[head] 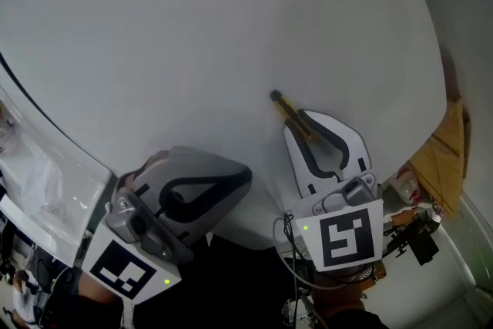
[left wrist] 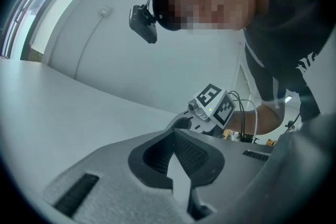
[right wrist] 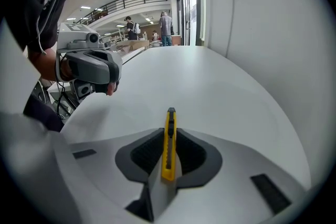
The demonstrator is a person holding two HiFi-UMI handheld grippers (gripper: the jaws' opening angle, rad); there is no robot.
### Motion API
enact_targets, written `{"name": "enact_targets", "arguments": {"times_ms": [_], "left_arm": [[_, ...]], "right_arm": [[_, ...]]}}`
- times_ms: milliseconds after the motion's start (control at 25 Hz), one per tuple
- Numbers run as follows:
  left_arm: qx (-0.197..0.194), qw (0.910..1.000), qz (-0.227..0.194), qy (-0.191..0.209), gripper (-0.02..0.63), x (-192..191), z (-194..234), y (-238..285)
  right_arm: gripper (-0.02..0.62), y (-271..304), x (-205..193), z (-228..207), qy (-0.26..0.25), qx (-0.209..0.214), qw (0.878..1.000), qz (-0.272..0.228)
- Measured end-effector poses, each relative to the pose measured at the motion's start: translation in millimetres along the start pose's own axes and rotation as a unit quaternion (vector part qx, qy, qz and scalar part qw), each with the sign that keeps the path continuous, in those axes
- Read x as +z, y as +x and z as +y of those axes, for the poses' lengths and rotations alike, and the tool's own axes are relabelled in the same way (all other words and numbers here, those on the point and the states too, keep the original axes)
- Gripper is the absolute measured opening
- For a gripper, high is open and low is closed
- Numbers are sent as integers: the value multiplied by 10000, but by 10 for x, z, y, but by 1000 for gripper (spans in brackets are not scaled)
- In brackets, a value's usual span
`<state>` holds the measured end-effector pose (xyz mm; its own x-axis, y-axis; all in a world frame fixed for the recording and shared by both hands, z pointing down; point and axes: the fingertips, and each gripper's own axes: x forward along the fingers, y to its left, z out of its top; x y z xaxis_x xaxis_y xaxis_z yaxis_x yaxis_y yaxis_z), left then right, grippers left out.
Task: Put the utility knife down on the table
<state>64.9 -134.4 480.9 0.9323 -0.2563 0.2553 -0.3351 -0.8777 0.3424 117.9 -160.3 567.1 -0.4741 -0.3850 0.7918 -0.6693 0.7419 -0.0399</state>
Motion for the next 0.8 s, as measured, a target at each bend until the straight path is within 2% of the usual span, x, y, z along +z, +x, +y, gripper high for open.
{"name": "enact_targets", "arguments": {"times_ms": [240, 360, 400, 520, 600, 680, 800], "left_arm": [[-108, 9999, -47, -68, 5, 9, -52, -119], [-238, 9993, -23, -294, 5, -61, -34, -254], [-285, 9986, 2, -454, 5, -108, -14, -316], [-436, 9938, -89, -1021, 5, -146, 17, -438], [-554, 9908, -67, -1230, 5, -63, -81, -487], [-806, 9898, 88, -1175, 5, 65, -283, -569], [-1394, 9861, 159, -888, 5, 381, -511, -674]], "right_arm": [[60, -227, 207, 8, -21, -264, 9993, -279], [54, -441, 426, 87, -4, -469, 9978, -478], [34, -511, 499, 125, 57, -552, 9967, -593], [8, -676, 536, 226, 671, -569, 9917, -942], [5, -895, 539, 351, 1180, -495, 9848, -1174], [3, -1243, 572, 598, 1576, -574, 9773, -1291], [5, -1686, 765, 993, 1711, -663, 9669, -1774]]}}
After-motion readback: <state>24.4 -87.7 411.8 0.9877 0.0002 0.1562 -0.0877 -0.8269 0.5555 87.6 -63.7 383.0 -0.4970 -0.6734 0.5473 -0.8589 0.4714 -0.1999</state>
